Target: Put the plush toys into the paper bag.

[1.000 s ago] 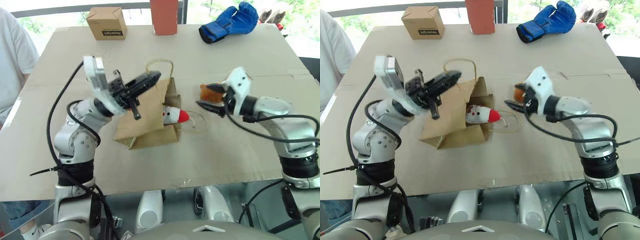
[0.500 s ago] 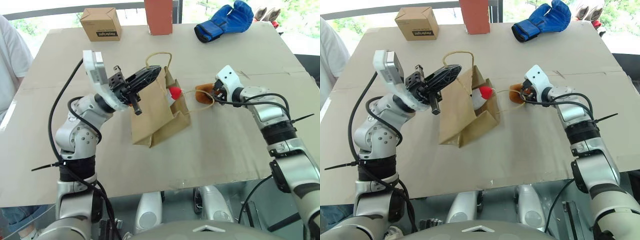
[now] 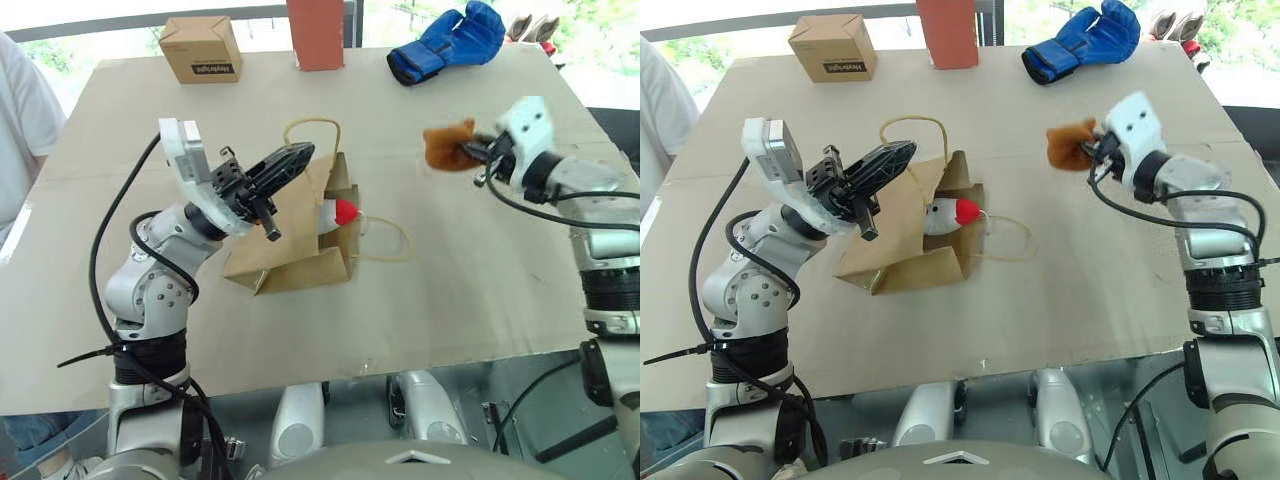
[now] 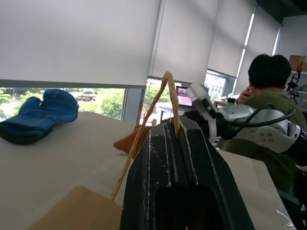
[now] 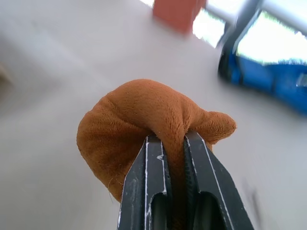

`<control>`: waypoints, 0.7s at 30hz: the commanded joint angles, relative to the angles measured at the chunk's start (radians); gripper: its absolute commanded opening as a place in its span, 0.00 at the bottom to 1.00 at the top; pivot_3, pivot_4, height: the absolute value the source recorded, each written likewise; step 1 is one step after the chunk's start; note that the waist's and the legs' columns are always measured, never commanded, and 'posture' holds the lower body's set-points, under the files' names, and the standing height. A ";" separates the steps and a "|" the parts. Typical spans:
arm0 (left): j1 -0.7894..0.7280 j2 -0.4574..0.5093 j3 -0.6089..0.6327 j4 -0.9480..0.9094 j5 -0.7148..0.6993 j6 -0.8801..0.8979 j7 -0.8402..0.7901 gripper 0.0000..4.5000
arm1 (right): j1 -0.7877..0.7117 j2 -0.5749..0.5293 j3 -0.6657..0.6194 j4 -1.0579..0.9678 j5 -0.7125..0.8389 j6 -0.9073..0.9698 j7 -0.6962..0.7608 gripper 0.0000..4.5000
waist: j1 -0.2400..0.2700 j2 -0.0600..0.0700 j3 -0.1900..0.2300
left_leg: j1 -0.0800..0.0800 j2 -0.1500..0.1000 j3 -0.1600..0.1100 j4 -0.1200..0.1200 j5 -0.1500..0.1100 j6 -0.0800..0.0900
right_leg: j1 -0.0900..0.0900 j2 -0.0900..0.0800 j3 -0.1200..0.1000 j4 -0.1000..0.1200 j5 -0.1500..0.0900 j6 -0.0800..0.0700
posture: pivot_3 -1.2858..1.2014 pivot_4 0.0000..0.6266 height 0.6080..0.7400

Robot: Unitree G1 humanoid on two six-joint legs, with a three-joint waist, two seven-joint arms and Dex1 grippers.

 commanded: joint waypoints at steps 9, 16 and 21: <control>-0.055 -0.033 -0.028 0.014 0.016 -0.032 0.001 0.00 | 0.061 0.130 0.264 -0.294 0.084 0.122 0.101 0.01 | 0.009 0.000 0.000 | -0.001 -0.001 0.000 0.001 0.000 0.000 | 0.000 0.000 0.002 0.000 0.000 -0.001 | 0.52 0.24 0.81; -0.010 -0.074 -0.068 -0.022 0.062 -0.047 0.041 0.00 | 0.026 0.219 0.353 -0.184 0.097 0.053 0.201 0.01 | 0.008 0.000 0.000 | -0.001 -0.001 0.000 0.001 0.000 0.000 | 0.000 0.001 0.004 0.000 0.000 -0.002 | 0.52 0.24 0.81; 0.018 -0.095 -0.087 -0.051 0.067 -0.049 0.061 0.00 | -0.030 0.338 0.432 0.060 0.031 -0.102 0.253 0.01 | 0.000 0.000 0.000 | 0.000 -0.001 0.000 0.001 0.000 0.000 | 0.000 0.002 0.005 0.001 0.001 -0.002 | 0.52 0.24 0.81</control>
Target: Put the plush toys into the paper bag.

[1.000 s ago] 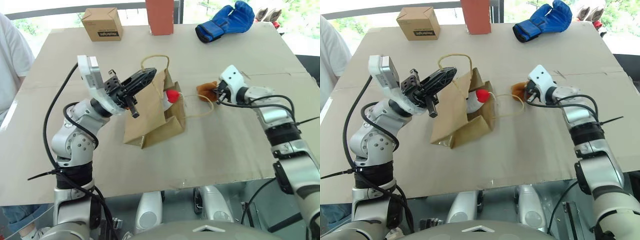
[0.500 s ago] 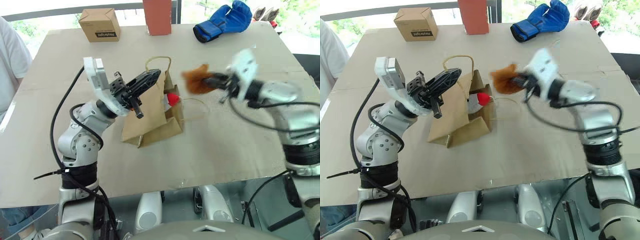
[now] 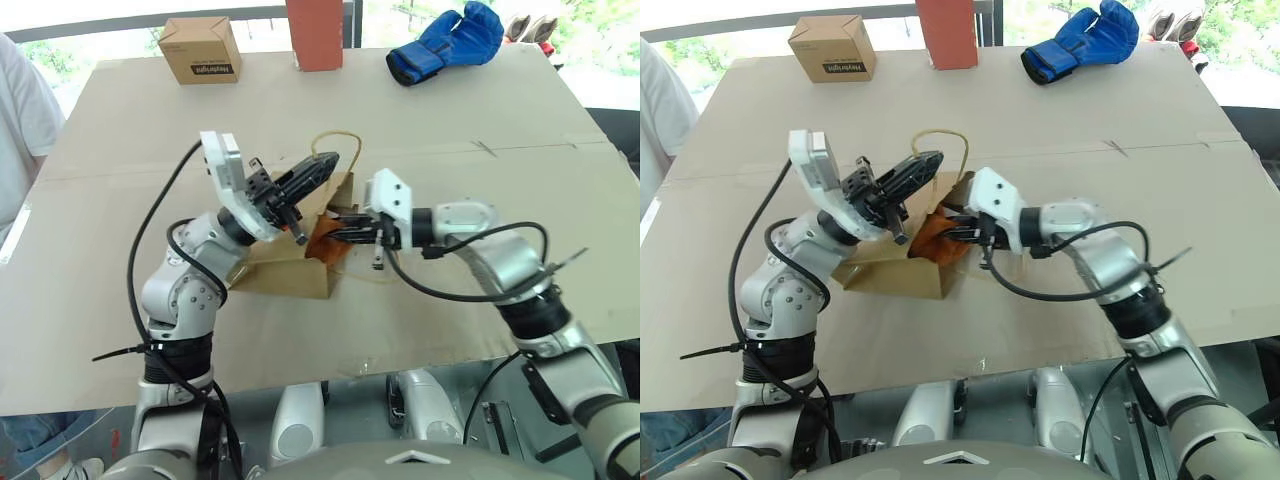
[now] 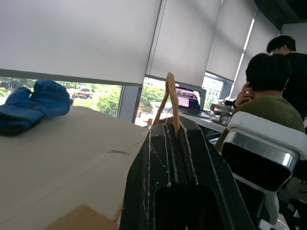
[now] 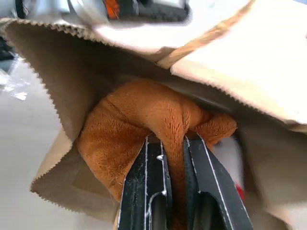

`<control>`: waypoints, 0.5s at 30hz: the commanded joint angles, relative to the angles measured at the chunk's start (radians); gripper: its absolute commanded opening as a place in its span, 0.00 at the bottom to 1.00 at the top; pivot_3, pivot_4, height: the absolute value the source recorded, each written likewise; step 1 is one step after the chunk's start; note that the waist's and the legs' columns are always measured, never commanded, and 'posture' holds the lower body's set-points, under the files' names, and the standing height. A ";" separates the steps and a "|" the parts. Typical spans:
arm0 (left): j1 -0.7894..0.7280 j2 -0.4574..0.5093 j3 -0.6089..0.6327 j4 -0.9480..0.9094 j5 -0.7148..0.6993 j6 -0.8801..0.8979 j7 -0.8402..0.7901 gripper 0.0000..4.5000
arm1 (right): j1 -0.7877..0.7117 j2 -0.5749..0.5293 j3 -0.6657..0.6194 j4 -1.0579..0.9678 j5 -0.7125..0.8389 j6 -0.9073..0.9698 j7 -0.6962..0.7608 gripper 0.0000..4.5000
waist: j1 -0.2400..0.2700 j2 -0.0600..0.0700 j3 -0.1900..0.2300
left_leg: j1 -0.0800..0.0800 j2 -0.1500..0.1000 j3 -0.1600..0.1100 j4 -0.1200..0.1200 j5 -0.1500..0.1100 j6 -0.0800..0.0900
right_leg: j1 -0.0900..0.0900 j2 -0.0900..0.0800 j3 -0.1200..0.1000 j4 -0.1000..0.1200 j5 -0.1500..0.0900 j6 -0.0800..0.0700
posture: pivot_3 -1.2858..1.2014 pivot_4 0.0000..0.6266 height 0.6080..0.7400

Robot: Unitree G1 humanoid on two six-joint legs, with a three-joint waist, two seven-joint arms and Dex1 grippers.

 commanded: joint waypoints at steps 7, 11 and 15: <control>0.041 -0.027 0.005 -0.107 -0.039 -0.014 0.049 0.00 | -0.101 0.186 0.022 0.381 -0.132 -0.269 -0.052 0.01 | 0.001 0.000 0.000 | 0.000 0.000 0.000 0.000 0.000 0.000 | 0.000 0.000 0.001 0.001 0.000 0.000 | 0.52 0.24 0.81; 0.064 -0.027 0.004 -0.124 -0.046 -0.014 0.058 0.00 | -0.076 0.216 0.013 0.419 -0.121 -0.290 -0.020 0.01 | 0.004 0.000 0.000 | 0.000 0.000 0.000 0.000 0.000 0.000 | 0.000 0.000 0.001 0.001 0.000 0.000 | 0.52 0.24 0.81; 0.078 -0.028 0.006 -0.124 -0.048 -0.021 0.057 0.00 | -0.066 0.221 -0.003 0.432 -0.131 -0.315 -0.026 0.21 | 0.002 0.000 0.000 | 0.000 0.000 0.000 0.000 0.000 0.000 | 0.000 0.000 0.001 0.001 0.000 0.000 | 0.52 0.24 0.81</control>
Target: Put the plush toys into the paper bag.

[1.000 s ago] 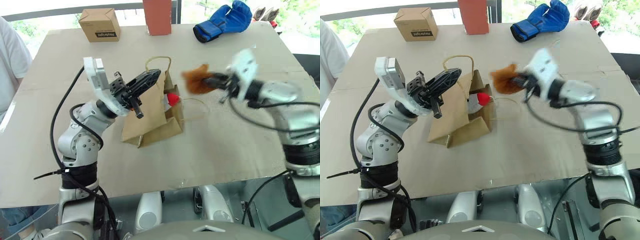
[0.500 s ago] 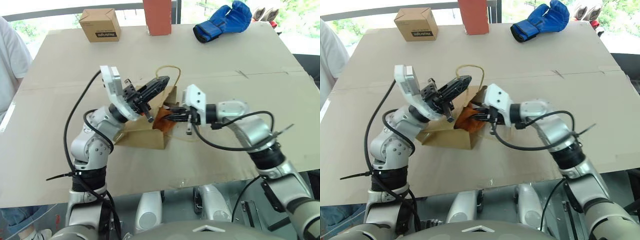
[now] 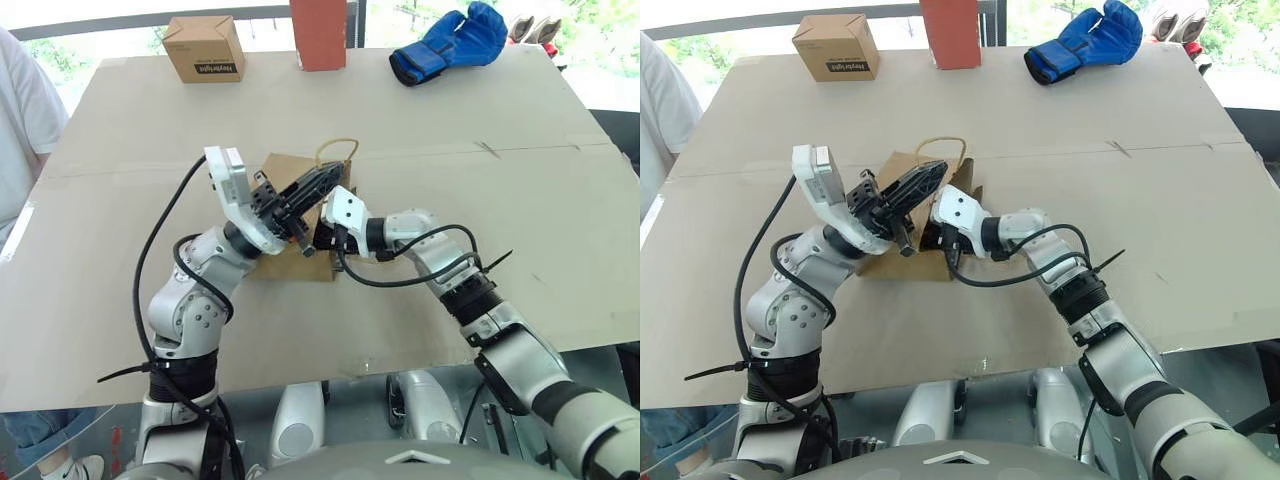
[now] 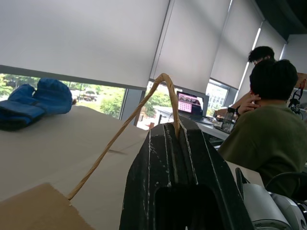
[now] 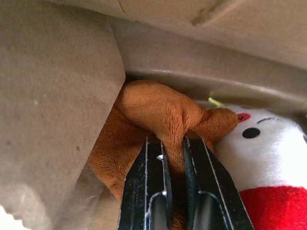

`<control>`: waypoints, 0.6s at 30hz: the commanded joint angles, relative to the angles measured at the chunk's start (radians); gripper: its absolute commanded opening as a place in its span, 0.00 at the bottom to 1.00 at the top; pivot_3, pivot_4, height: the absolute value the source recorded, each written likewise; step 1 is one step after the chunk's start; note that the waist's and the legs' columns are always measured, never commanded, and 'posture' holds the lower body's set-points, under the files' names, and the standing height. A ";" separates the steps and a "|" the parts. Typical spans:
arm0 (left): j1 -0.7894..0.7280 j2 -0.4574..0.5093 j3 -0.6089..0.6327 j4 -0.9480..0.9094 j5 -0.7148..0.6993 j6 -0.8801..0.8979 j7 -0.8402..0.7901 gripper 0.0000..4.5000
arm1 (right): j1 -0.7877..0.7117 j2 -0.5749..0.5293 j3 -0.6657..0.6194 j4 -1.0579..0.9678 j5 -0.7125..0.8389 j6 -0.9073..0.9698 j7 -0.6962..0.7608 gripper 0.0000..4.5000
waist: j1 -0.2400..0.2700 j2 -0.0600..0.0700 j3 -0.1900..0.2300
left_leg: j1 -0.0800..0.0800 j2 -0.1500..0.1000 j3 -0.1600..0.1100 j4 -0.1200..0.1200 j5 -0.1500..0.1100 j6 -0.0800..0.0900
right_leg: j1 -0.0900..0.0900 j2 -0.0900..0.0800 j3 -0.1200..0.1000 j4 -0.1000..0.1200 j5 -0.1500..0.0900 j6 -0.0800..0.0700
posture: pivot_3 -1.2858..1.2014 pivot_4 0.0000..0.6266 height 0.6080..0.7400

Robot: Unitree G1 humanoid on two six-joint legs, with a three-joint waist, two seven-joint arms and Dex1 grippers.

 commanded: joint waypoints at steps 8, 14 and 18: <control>0.027 0.022 0.058 -0.007 -0.032 -0.035 -0.039 0.00 | 0.134 -0.161 -0.086 -0.309 -0.007 0.095 -0.031 0.79 | 0.007 0.000 0.000 | 0.000 0.000 0.000 0.000 0.000 0.000 | 0.000 0.000 0.000 0.000 0.000 -0.001 | 0.52 0.24 0.81; -0.005 0.041 0.102 0.042 -0.048 -0.045 -0.066 0.00 | 0.252 -0.290 -0.233 -0.662 0.101 0.382 -0.105 0.79 | 0.004 0.000 0.000 | 0.000 0.000 0.000 0.000 0.000 0.000 | 0.000 0.000 0.000 0.000 -0.002 -0.003 | 0.52 0.24 0.81; -0.041 0.032 0.092 0.067 -0.038 -0.057 -0.071 0.00 | 0.311 -0.313 -0.340 -0.809 0.161 0.529 -0.190 0.79 | 0.005 0.000 0.000 | 0.001 0.000 0.000 0.000 0.000 0.000 | 0.000 0.000 0.000 0.000 -0.003 -0.002 | 0.52 0.24 0.81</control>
